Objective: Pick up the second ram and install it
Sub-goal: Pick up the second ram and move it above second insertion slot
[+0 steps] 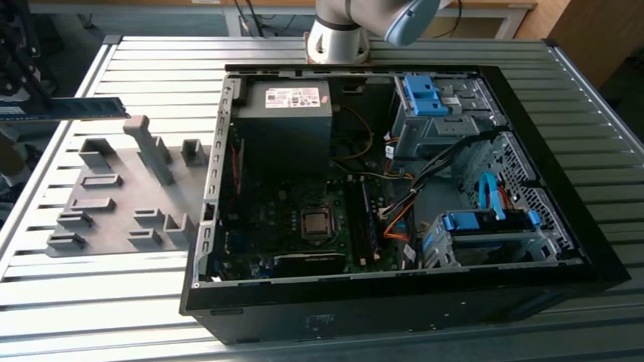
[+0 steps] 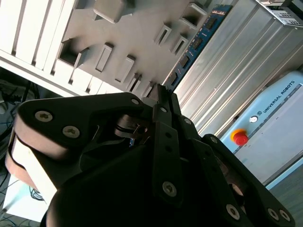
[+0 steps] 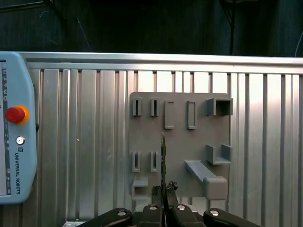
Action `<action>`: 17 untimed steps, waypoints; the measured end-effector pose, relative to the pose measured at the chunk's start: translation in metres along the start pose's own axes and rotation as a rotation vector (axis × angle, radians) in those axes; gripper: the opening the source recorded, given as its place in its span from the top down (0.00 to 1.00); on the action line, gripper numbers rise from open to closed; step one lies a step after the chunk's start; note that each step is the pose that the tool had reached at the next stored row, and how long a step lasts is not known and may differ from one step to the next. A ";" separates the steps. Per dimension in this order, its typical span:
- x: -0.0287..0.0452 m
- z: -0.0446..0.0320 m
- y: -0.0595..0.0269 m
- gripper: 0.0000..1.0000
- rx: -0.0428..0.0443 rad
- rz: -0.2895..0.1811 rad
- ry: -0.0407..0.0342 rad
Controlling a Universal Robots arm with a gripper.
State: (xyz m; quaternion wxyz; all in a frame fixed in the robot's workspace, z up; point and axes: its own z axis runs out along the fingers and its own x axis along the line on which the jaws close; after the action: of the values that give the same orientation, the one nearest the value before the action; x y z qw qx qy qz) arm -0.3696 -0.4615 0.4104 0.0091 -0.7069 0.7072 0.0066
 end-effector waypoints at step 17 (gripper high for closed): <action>0.0000 0.0000 -0.0150 0.86 -0.0001 0.000 0.0000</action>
State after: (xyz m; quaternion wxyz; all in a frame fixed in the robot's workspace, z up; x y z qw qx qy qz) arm -0.3547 -0.4615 0.4104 0.0091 -0.7069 0.7073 0.0067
